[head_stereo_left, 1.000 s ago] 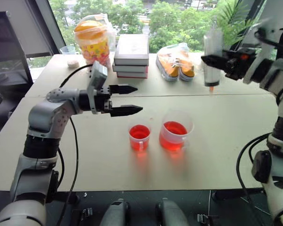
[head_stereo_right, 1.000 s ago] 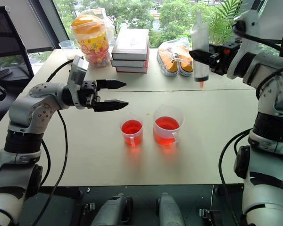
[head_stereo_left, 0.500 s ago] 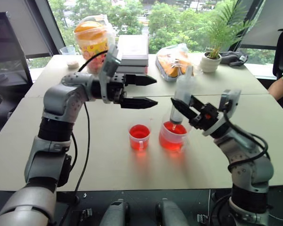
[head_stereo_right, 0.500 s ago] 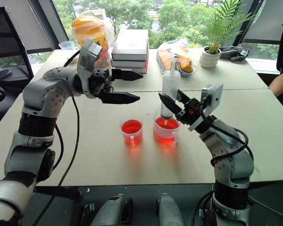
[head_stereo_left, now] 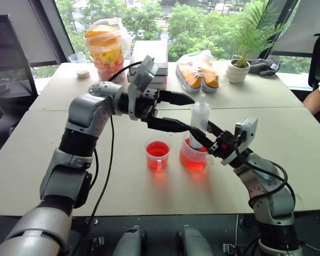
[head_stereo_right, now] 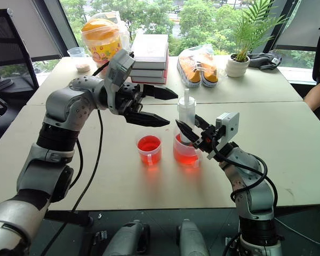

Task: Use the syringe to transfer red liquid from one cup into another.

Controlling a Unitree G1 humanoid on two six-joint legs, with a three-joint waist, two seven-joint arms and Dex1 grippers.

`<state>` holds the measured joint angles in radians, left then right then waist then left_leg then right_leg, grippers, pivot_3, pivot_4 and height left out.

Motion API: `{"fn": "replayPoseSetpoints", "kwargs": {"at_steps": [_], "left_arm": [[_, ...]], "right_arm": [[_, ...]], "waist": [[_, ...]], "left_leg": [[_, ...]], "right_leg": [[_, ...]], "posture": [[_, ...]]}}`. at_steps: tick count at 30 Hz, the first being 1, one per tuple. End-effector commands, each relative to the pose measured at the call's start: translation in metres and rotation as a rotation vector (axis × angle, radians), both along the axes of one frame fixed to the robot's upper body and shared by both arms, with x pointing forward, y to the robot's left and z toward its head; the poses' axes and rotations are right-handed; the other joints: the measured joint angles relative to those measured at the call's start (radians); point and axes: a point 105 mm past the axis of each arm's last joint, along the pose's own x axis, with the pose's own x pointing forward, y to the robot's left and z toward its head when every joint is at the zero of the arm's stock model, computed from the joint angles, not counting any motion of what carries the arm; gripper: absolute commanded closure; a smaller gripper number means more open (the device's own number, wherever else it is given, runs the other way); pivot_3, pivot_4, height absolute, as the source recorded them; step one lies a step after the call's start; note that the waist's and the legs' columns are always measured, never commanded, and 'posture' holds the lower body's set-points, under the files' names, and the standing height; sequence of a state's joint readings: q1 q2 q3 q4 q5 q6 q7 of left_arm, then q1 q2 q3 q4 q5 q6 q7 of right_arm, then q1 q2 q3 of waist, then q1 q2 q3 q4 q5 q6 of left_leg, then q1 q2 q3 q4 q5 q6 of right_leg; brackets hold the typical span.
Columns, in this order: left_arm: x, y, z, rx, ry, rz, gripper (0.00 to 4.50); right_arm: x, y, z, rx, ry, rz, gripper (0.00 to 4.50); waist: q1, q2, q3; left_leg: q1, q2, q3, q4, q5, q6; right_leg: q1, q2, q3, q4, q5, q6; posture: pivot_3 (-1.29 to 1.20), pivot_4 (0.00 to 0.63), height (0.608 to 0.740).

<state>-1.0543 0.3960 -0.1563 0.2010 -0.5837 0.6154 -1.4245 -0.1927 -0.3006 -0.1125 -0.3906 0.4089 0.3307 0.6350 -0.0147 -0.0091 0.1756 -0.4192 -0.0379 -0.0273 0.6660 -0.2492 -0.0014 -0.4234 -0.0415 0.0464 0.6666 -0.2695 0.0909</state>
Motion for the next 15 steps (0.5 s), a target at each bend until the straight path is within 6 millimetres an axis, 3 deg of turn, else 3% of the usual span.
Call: {"fn": "replayPoseSetpoints", "kwargs": {"at_steps": [1,9,15], "left_arm": [[-0.001,-0.005,0.007,-0.001,-0.039,-0.014,0.00],[0.005,-0.015,0.003,0.011,-0.045,0.000,0.00],[0.013,-0.009,0.007,0.007,-0.053,0.034,0.00]], "right_arm": [[-0.003,0.002,0.002,-0.005,-0.016,0.009,3.11],[-0.003,0.004,0.003,-0.014,-0.016,0.019,3.11],[-0.003,0.005,0.003,-0.024,-0.012,0.026,3.11]], "waist": [[0.000,0.000,0.000],[0.001,0.000,0.000],[0.000,0.000,0.000]], "left_leg": [[0.000,0.000,0.000,0.000,0.000,0.000],[0.000,0.000,0.000,0.000,0.000,0.000],[0.001,0.000,0.000,0.000,0.000,0.000]], "right_leg": [[0.000,0.000,0.000,0.000,0.000,0.000],[0.000,0.000,0.000,0.000,0.000,0.000],[0.001,0.000,0.000,0.000,0.000,0.000]], "posture": [[0.00,0.150,0.740],[0.00,0.150,0.740],[0.00,0.150,0.740]]}}
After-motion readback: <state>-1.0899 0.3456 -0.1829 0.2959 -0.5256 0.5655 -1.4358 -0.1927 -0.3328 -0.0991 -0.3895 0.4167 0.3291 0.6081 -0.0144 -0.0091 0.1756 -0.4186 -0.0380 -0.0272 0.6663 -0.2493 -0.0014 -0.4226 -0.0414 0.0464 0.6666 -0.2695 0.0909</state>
